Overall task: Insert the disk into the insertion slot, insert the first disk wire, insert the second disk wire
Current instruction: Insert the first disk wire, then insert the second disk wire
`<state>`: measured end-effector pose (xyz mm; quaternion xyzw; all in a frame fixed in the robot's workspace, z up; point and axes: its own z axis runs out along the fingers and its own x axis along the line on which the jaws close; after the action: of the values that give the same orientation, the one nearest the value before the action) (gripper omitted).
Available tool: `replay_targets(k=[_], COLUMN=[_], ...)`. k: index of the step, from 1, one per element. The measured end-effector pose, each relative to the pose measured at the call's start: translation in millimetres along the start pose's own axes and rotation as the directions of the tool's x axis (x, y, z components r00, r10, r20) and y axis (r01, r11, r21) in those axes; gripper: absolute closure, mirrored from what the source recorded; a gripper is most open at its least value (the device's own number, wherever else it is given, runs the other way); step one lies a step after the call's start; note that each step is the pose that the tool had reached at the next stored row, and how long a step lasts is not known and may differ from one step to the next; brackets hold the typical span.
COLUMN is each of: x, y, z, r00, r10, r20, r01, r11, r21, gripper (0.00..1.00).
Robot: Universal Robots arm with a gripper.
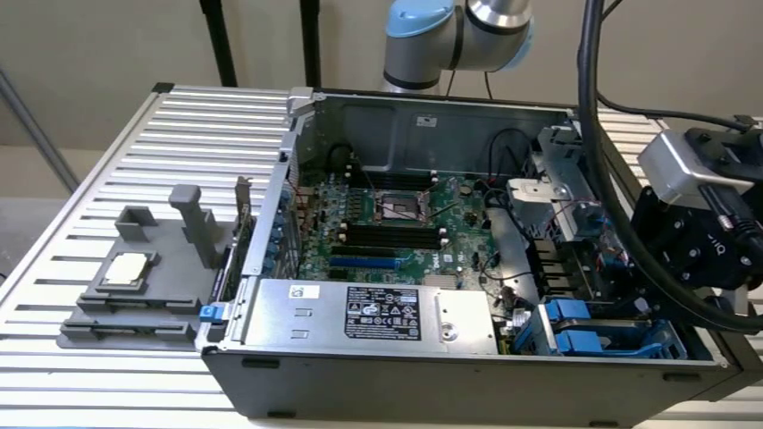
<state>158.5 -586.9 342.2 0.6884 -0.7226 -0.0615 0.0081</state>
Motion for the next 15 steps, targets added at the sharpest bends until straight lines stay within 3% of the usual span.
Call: replay_targets(k=[5, 15], x=[0.4, 0.6], y=[11.4, 11.9], z=[-3.8, -3.8], r00=[1.0000, 1.0000], r10=[0.000, 0.000], r20=[0.0004, 0.0023], r01=[0.000, 0.000], r11=[1.0000, 1.0000], r21=[0.0010, 0.0009], gripper=[0.76, 0.76])
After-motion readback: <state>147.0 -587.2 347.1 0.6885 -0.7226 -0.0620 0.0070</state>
